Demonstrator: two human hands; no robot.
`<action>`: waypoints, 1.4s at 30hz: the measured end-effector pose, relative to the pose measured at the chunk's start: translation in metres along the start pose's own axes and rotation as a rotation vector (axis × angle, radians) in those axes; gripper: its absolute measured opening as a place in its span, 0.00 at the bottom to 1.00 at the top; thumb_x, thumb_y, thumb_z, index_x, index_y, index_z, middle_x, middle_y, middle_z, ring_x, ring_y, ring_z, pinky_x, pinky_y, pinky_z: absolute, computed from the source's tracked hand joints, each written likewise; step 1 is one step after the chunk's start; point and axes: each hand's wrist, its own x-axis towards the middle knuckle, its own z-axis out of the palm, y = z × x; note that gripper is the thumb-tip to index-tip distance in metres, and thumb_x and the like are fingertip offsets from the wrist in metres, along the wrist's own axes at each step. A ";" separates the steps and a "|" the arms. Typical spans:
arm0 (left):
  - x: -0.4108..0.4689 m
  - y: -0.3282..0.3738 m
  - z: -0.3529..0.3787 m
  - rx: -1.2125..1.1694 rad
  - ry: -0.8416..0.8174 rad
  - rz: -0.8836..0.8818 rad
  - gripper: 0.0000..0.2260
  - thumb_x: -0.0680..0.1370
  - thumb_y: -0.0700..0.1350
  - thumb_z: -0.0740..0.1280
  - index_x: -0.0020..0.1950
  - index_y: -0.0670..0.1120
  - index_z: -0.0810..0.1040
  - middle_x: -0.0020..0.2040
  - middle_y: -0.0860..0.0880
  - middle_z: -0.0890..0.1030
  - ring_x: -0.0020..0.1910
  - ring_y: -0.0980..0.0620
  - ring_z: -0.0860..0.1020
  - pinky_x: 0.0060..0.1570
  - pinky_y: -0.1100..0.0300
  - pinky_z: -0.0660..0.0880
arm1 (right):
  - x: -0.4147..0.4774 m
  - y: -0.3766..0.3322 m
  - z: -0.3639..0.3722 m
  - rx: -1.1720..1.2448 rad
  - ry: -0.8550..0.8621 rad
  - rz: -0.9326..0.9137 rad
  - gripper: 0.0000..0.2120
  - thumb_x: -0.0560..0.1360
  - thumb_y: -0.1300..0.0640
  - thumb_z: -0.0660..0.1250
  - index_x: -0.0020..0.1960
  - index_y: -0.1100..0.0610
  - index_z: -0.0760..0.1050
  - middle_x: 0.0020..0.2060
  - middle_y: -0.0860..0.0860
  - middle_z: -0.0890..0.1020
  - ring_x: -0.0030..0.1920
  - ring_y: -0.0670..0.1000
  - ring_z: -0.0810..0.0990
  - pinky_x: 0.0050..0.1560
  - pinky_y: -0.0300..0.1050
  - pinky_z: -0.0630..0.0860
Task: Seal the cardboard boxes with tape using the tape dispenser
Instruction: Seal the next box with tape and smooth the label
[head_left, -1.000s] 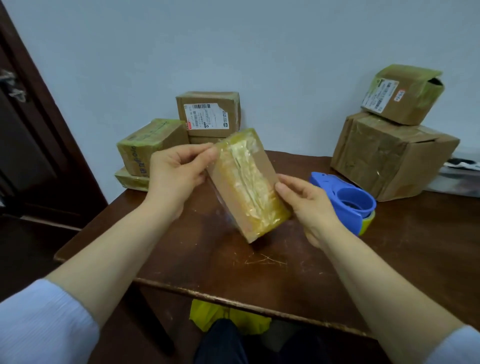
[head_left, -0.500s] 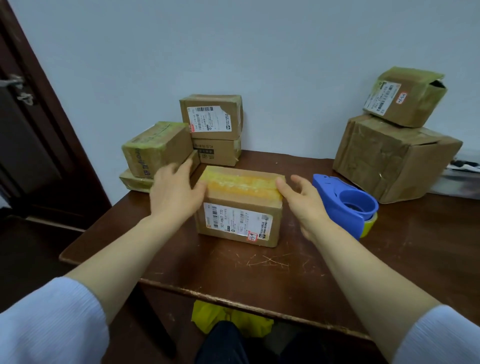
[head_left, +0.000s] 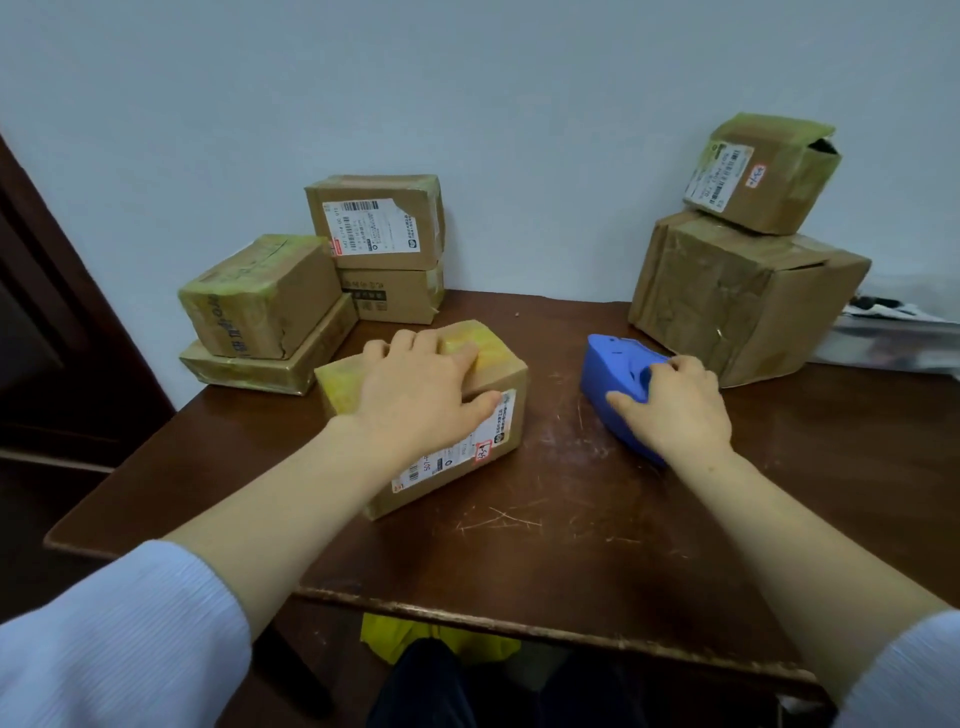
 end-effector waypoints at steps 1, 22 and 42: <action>0.002 0.000 -0.002 -0.016 -0.023 -0.005 0.28 0.77 0.67 0.52 0.74 0.56 0.62 0.74 0.46 0.63 0.72 0.44 0.61 0.69 0.42 0.55 | 0.001 0.003 -0.001 -0.064 -0.037 0.021 0.27 0.75 0.41 0.65 0.62 0.62 0.72 0.64 0.59 0.69 0.64 0.60 0.68 0.61 0.52 0.69; 0.024 0.029 -0.051 -1.576 -0.113 -0.450 0.08 0.80 0.43 0.57 0.47 0.43 0.73 0.46 0.42 0.76 0.42 0.48 0.73 0.38 0.58 0.70 | -0.011 0.022 -0.054 1.511 -0.457 0.132 0.04 0.68 0.59 0.68 0.40 0.60 0.79 0.29 0.52 0.81 0.26 0.49 0.78 0.28 0.38 0.75; 0.052 0.030 -0.046 -1.696 -0.131 -0.510 0.09 0.76 0.29 0.63 0.36 0.36 0.72 0.26 0.44 0.73 0.25 0.54 0.64 0.17 0.67 0.54 | -0.030 -0.005 -0.084 1.441 -0.552 0.052 0.13 0.60 0.60 0.74 0.43 0.61 0.78 0.32 0.54 0.83 0.28 0.49 0.81 0.28 0.39 0.76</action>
